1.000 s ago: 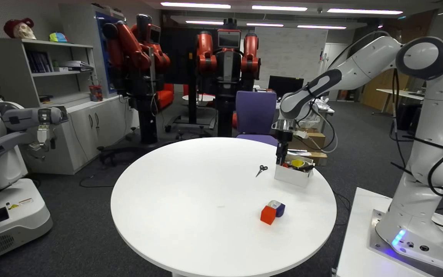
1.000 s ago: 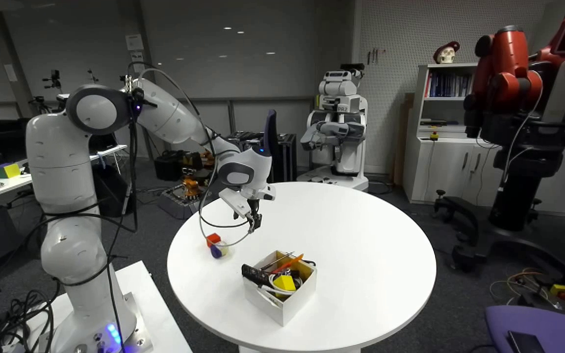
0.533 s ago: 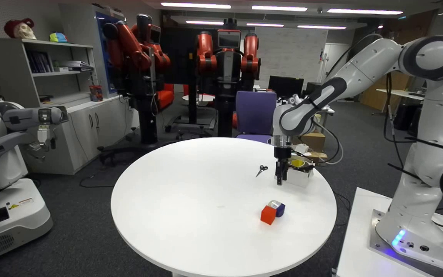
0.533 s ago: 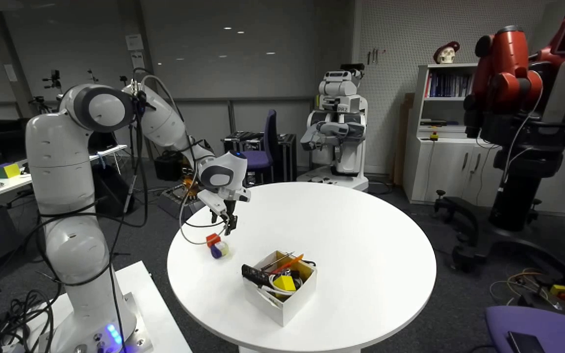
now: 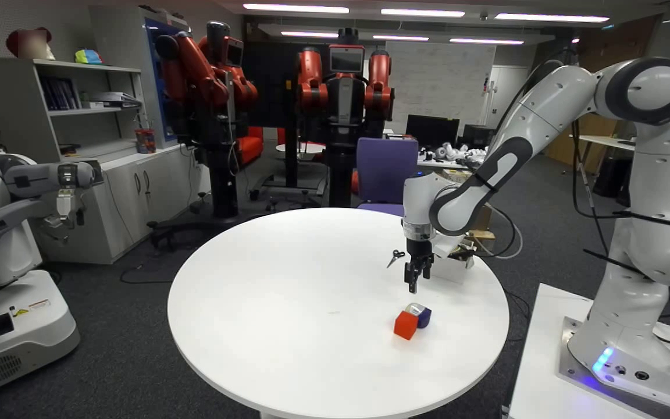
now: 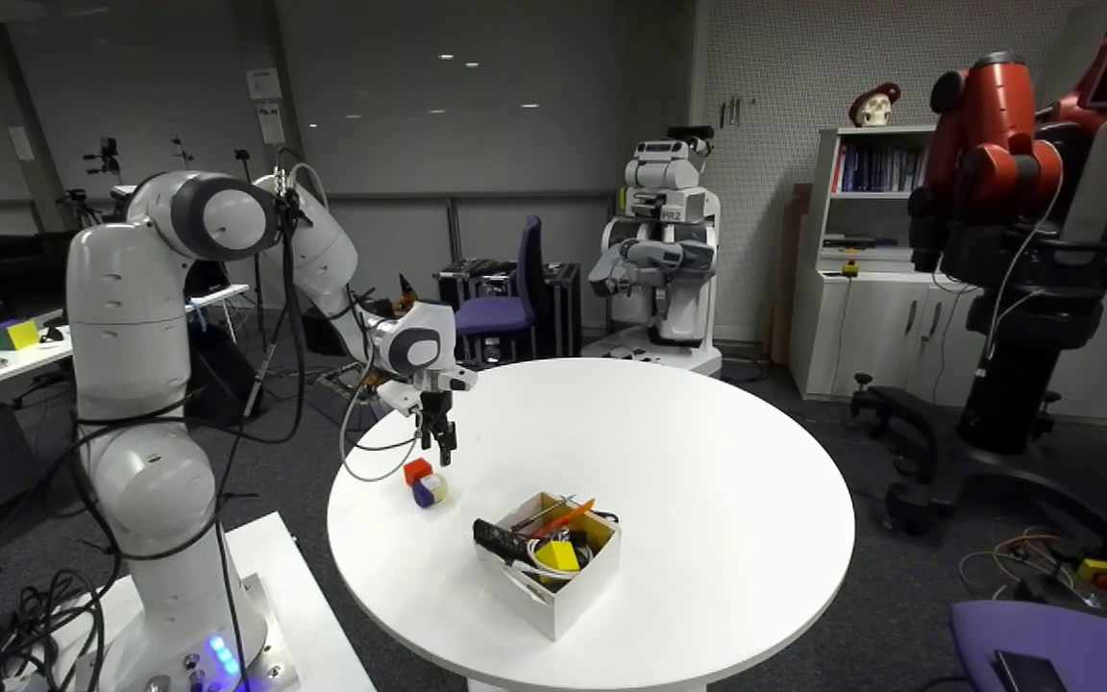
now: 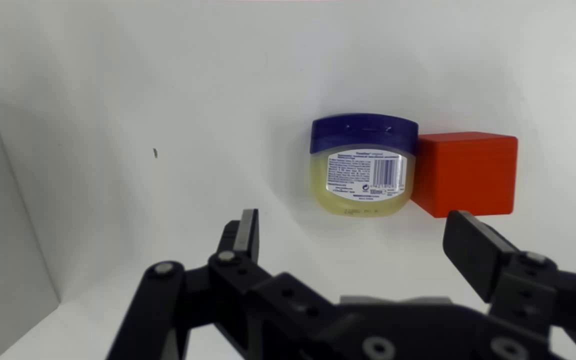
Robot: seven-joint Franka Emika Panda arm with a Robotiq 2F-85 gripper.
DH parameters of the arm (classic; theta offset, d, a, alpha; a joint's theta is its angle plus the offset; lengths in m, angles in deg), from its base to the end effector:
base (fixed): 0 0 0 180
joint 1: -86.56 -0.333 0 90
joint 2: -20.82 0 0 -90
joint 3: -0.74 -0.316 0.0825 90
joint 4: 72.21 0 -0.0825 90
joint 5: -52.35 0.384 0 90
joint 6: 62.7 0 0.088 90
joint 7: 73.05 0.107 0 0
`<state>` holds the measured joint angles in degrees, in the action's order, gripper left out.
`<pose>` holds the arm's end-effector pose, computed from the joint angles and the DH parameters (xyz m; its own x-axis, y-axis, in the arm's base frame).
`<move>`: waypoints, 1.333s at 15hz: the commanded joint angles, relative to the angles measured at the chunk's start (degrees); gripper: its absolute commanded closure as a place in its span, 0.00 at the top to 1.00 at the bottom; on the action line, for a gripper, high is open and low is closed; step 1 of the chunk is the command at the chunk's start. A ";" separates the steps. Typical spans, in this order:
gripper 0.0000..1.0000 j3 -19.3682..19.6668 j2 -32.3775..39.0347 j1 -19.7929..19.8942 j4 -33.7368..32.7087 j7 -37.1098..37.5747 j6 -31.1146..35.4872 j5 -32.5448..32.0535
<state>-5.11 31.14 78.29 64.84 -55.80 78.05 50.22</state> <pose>0.4744 0.1204 0.2342 0.9937 -0.0269 -0.1084 -0.0231 -0.9991 0.0356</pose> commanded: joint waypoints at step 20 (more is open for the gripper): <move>1.00 0.28 15.54 -1.03 -13.90 1.12 -10.91 3.53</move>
<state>-5.26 45.91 77.35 53.07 -52.92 70.84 51.69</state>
